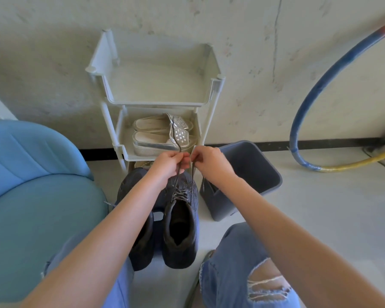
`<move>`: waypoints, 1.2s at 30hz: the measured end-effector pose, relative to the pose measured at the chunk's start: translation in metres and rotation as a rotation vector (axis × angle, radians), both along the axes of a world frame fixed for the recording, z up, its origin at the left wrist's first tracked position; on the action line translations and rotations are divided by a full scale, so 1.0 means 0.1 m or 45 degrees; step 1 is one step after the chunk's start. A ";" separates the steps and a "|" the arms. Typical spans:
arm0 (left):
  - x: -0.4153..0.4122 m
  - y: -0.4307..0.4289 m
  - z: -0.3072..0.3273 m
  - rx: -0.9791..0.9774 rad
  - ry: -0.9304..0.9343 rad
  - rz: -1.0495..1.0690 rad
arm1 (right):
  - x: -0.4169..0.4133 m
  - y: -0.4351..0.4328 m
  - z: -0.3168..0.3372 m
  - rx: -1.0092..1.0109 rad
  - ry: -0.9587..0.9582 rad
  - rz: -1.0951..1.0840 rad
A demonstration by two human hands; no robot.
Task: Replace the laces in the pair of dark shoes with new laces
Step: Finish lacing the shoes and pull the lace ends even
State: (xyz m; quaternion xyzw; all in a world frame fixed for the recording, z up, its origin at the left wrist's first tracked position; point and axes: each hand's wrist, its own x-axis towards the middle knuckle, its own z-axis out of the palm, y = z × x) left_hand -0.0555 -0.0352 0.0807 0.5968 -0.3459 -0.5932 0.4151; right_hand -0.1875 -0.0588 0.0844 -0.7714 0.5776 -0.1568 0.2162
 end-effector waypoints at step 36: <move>0.06 -0.03 0.54 -0.425 -0.022 0.321 | 0.26 -0.05 0.76 0.388 -1.642 -0.366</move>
